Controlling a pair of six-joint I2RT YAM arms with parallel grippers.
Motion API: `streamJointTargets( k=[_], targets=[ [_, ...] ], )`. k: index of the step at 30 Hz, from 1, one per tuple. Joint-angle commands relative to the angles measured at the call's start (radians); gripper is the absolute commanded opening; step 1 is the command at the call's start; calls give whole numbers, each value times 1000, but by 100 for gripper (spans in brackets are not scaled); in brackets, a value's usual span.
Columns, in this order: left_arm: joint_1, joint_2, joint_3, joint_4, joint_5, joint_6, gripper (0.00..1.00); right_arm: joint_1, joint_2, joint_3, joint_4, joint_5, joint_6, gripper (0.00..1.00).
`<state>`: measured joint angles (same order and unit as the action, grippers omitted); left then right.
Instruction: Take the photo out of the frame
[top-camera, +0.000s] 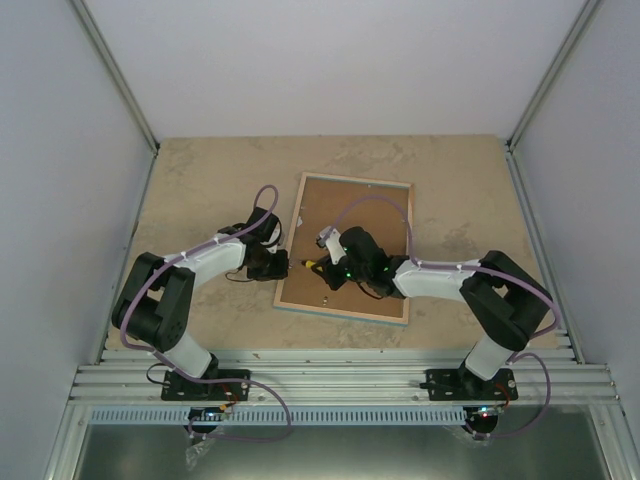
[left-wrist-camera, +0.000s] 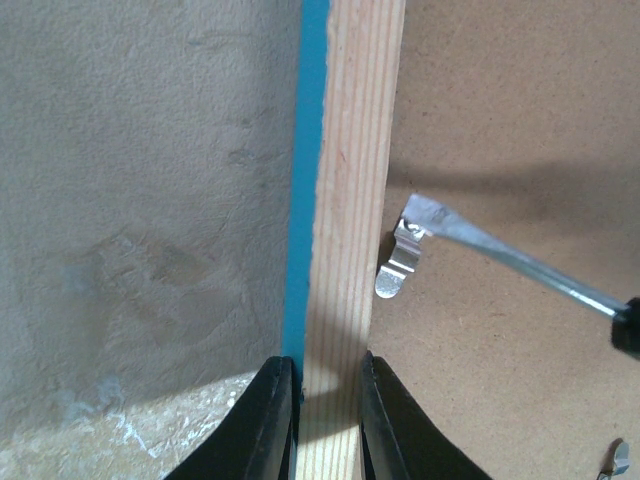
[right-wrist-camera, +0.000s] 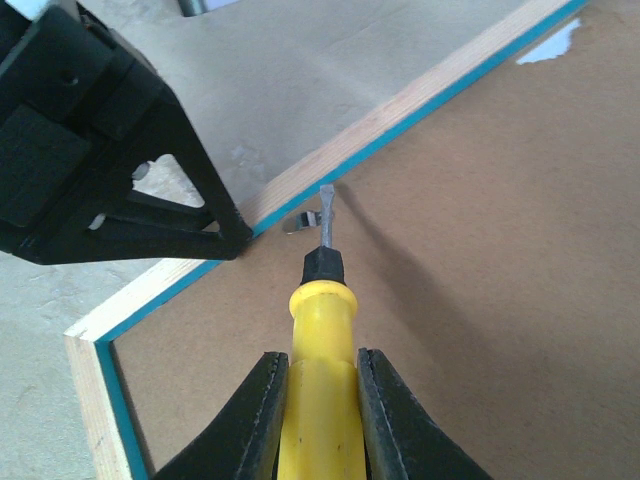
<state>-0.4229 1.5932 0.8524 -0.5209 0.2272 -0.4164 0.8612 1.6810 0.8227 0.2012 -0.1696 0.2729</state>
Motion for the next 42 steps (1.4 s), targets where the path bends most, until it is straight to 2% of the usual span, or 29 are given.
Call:
streamJointTargets(
  k=[1, 13, 19, 31, 42],
  targets=[
    [-4, 3, -30, -48, -4, -29, 16, 12, 25, 34, -27, -17, -23, 1],
    [-3, 6, -29, -44, -6, -30, 16, 21, -2, 30, -134, -8, -72, 0],
    [-4, 8, -27, -45, -8, -30, 16, 21, -24, 28, -183, 59, -97, 0],
    [-4, 8, -23, -50, -2, -29, 16, 20, -77, 5, -140, 114, -85, 0],
    [-3, 8, -23, -53, 1, -31, 16, 23, -83, 10, -106, -10, -98, 0]
  ],
)
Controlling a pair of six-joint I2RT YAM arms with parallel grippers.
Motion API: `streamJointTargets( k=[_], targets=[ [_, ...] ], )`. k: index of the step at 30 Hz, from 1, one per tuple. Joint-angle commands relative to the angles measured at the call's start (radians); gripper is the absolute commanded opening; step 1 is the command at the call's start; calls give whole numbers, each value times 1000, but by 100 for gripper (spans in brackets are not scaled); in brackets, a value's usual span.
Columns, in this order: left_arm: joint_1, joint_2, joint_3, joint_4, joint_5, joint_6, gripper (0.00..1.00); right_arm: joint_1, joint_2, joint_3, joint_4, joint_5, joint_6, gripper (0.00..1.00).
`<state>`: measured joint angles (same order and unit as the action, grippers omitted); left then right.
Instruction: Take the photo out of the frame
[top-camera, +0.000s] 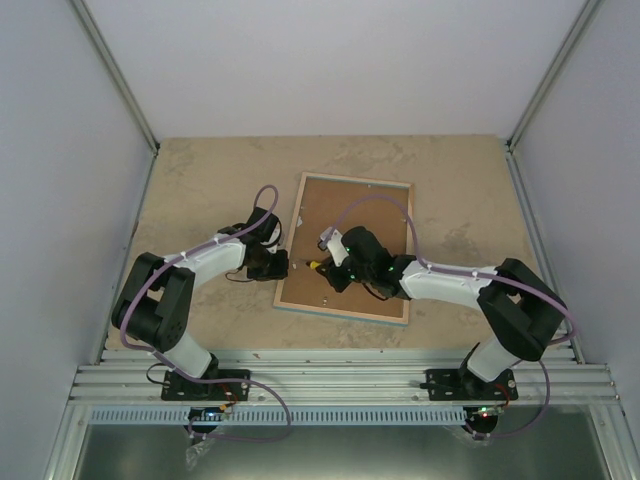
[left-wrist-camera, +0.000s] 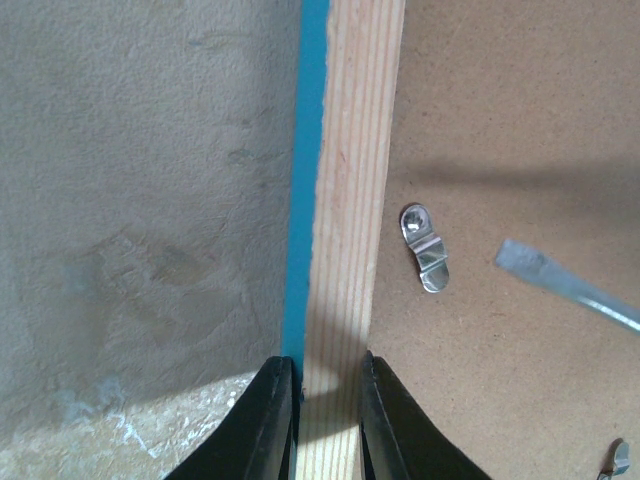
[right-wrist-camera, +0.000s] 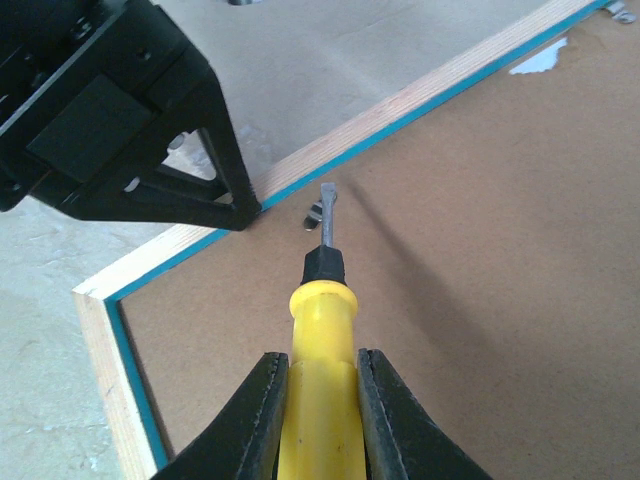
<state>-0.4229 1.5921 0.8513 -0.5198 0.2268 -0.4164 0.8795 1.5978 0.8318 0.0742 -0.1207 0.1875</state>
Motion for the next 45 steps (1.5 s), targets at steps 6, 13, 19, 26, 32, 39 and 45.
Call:
streamJointTargets(
  k=[6, 13, 19, 26, 32, 39, 45],
  targets=[
    [-4, 11, -25, -53, 1, -31, 17, 10, 46, 17, 16, -101, -13, 0],
    [-4, 11, -25, -53, 1, -28, 16, 10, 78, 23, 14, -80, -9, 0],
    [-4, 8, -25, -54, 2, -29, 16, 9, 52, 8, -2, 23, -7, 1],
    [-4, 13, -23, -55, 3, -28, 16, 9, 35, 8, -10, 28, -18, 0],
    [-4, 5, -26, -69, 12, -29, 16, 9, 4, 7, -10, 15, -18, 0],
    [-30, -28, -42, -102, 35, -50, 17, -4, -61, -10, -1, 44, -16, 0],
    [-63, -82, -88, -133, 53, -86, 19, -42, -105, -30, 5, 86, -16, 0]
  ],
)
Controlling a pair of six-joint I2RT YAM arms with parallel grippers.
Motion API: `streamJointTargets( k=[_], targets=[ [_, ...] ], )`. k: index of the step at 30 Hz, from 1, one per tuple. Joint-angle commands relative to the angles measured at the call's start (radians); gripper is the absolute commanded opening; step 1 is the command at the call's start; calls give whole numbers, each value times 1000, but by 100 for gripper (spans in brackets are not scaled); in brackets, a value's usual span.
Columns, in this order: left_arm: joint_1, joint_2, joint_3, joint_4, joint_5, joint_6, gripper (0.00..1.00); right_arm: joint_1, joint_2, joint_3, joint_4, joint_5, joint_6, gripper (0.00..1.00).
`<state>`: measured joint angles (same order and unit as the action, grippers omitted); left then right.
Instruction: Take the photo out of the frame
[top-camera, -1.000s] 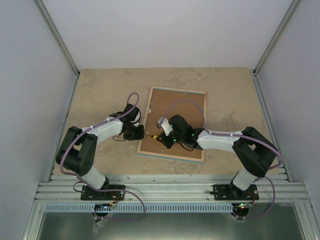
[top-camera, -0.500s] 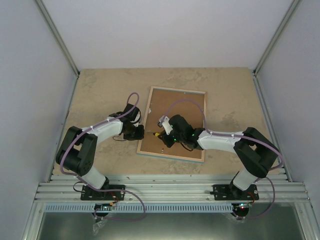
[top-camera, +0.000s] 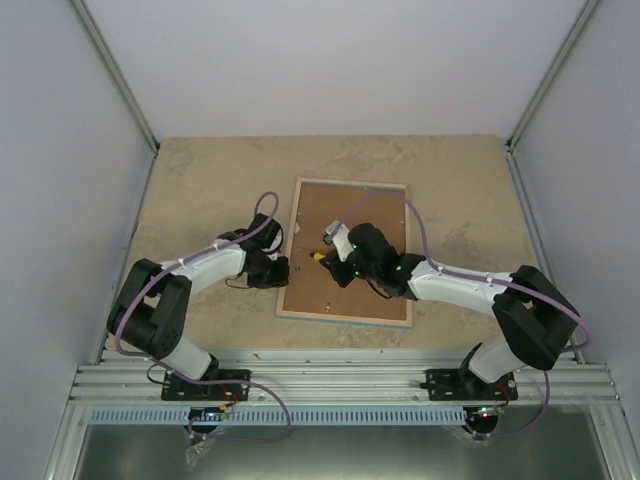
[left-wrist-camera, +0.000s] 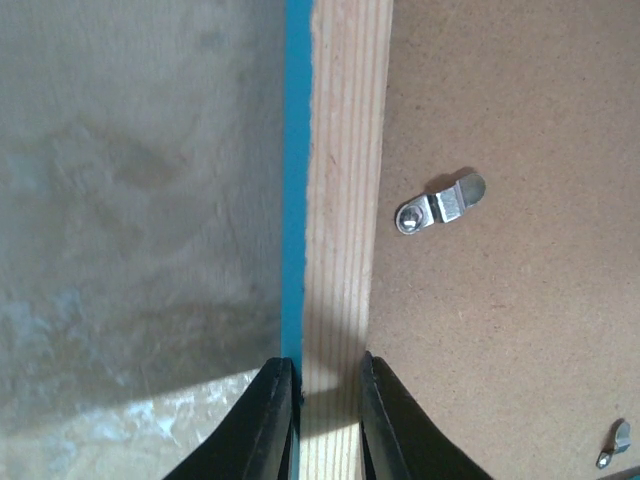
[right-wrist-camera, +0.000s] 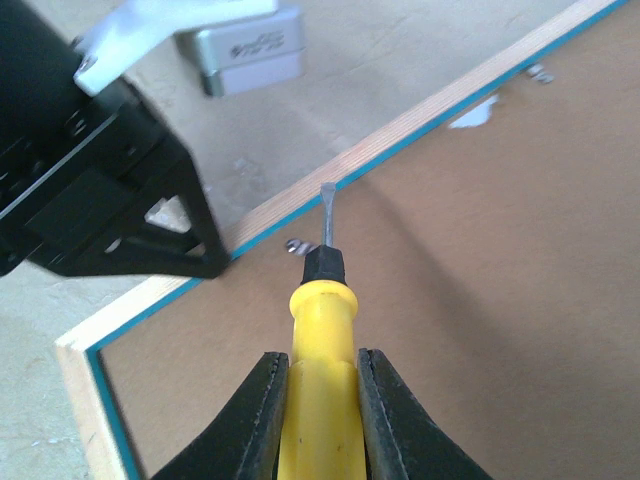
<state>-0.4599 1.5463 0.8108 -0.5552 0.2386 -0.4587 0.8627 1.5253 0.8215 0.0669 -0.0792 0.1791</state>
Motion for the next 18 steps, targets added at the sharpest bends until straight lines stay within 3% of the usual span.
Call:
streamJointTargets(
  k=[1, 8, 14, 18],
  targets=[
    [-38, -48, -45, -109, 34, -50, 21, -32, -38, -24, 16, 47, -7, 1],
    [-47, -99, 6, -146, -22, -53, 36, -62, -43, -40, 42, 46, -4, 1],
    [-30, -60, 107, -137, -103, -23, 57, -72, -40, -46, 60, 51, -2, 0],
    [26, 17, 173, -101, -129, 13, 60, -79, -38, -55, 76, 52, 6, 0]
  ],
)
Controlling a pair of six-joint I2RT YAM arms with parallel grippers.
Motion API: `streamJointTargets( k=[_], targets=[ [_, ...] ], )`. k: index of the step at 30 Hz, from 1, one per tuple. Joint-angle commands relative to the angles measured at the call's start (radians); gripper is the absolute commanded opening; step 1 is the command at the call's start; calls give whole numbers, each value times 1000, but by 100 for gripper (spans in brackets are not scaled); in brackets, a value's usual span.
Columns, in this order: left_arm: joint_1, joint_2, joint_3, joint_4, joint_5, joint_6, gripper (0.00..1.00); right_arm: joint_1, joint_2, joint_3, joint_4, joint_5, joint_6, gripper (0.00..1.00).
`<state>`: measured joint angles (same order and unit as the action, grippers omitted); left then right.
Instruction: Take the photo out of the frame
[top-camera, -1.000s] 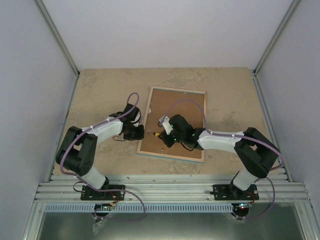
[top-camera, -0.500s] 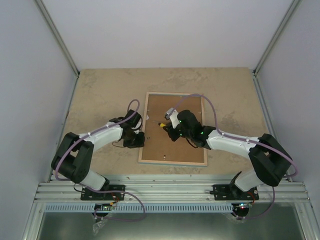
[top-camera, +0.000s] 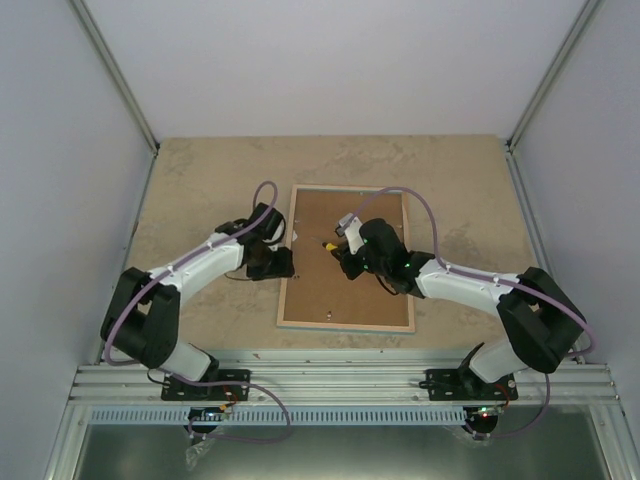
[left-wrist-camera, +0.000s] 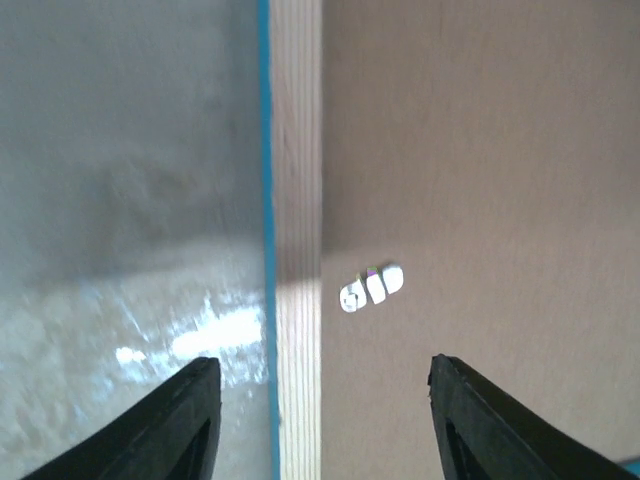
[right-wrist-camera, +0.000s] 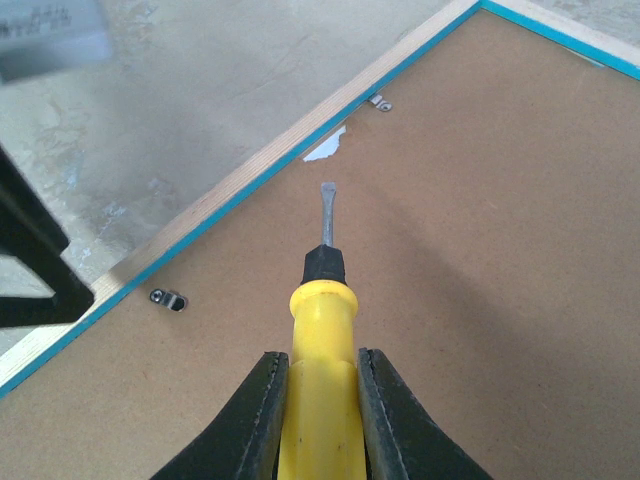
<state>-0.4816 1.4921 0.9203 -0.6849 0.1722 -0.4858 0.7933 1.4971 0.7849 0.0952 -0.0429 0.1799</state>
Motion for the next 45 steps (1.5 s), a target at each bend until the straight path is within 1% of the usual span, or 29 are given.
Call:
streamJointTargets(
  k=[1, 5, 8, 14, 17, 18, 19, 23, 25, 29, 35, 40, 45],
  targets=[
    [61, 102, 88, 31, -63, 53, 60, -9, -8, -21, 52, 15, 6, 0],
    [79, 227, 185, 38, -58, 101, 58, -11, -4, -28, 56, 16, 9, 0],
    [81, 291, 237, 41, -41, 117, 57, -15, -5, -29, 58, 20, 9, 0],
    [83, 374, 295, 44, -34, 138, 49, -18, 19, -17, 63, 16, 11, 1],
    [84, 392, 311, 38, -32, 146, 39, -19, 39, -3, 71, 11, 13, 0],
    [84, 392, 310, 36, -29, 147, 34, -19, 48, 4, 73, 9, 14, 1],
    [84, 388, 304, 36, -24, 149, 30, -19, 56, 14, 76, 7, 14, 1],
    [83, 377, 278, 33, 4, 151, 20, -19, 94, 42, 98, -3, 11, 0],
    [83, 364, 259, 35, 27, 148, 17, -19, 119, 61, 102, -10, 9, 0],
    [80, 322, 209, 44, 58, 137, 14, -19, 166, 92, 122, -28, 5, 1],
    [66, 271, 147, 45, 69, 121, 14, -21, 237, 140, 137, -64, -3, 0],
    [64, 232, 119, 44, 70, 111, 14, -22, 280, 176, 137, -98, -12, 0],
    [63, 226, 107, 43, 73, 107, 14, -23, 310, 193, 139, -111, -15, 0]
  ],
)
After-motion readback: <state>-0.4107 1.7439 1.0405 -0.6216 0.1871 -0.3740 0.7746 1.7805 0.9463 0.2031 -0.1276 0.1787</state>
